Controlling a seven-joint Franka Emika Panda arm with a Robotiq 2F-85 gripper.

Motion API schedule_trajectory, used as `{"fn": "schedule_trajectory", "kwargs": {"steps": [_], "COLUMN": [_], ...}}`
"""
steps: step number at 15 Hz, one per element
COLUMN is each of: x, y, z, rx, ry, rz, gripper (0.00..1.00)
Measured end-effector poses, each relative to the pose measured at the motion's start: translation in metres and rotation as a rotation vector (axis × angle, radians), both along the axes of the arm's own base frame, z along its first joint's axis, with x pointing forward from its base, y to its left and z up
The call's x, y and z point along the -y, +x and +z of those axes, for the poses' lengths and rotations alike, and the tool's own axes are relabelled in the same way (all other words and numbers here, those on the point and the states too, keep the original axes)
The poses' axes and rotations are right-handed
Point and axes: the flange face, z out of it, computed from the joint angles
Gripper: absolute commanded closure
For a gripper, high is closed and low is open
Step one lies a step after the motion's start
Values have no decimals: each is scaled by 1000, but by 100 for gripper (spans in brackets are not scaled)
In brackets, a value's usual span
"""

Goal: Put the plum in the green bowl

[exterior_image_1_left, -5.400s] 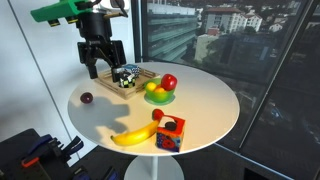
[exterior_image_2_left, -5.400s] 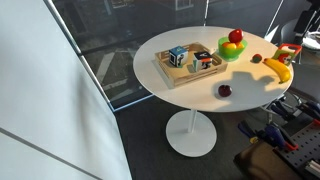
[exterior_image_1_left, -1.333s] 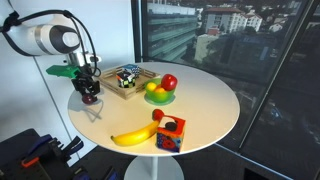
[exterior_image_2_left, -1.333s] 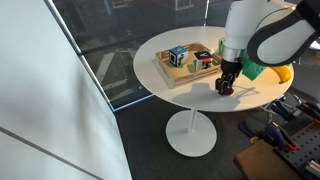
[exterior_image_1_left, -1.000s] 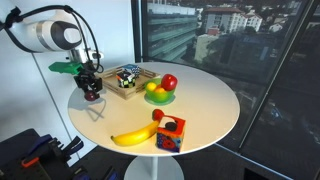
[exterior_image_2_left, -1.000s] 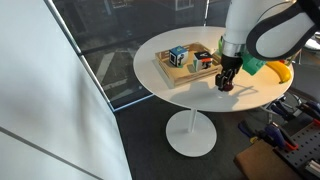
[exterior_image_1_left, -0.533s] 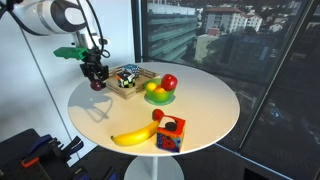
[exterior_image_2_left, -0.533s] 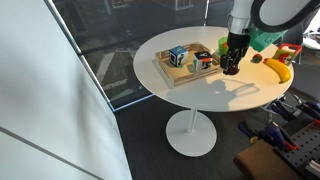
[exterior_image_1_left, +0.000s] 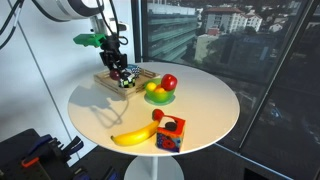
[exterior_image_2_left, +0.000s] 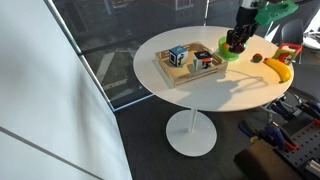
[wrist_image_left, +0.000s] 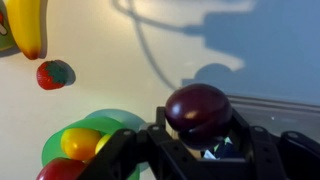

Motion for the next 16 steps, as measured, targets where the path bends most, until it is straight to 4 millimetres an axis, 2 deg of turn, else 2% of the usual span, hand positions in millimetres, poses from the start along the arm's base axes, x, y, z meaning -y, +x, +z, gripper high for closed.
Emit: {"fn": "schedule_trajectory", "kwargs": {"steps": [7,16], "x": [62,109], "y": [37,71], "z": [22,9], "rx": [51,65], "ry": [3,-33], "rz": [-131,-301], "gripper": [65,65]}}
